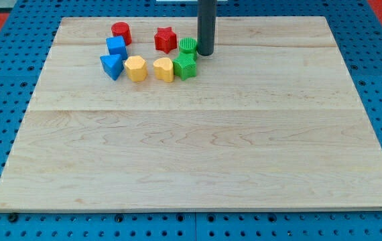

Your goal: Push the green star into the yellow heart

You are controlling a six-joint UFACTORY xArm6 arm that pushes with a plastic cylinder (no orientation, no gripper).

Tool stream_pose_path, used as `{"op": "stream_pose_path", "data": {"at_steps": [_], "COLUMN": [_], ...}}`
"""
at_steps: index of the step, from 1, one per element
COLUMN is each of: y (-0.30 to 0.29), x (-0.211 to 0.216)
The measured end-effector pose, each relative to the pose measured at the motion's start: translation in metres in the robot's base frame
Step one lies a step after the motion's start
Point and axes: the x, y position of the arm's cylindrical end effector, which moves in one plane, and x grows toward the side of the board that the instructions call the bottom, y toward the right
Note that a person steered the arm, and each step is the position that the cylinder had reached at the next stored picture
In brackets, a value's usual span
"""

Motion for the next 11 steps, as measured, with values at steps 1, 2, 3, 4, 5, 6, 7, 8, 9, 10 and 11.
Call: {"op": "stream_pose_path", "data": {"at_steps": [1, 2, 3, 4, 5, 6, 7, 8, 9, 10, 11], "y": [0.014, 0.012, 0.006, 0.004, 0.004, 0.016, 0.019, -0.015, -0.022, -0.033, -0.031], "x": [0.020, 0.026, 0.025, 0.021, 0.019, 0.028, 0.057, 0.057, 0.057, 0.041, 0.040]}}
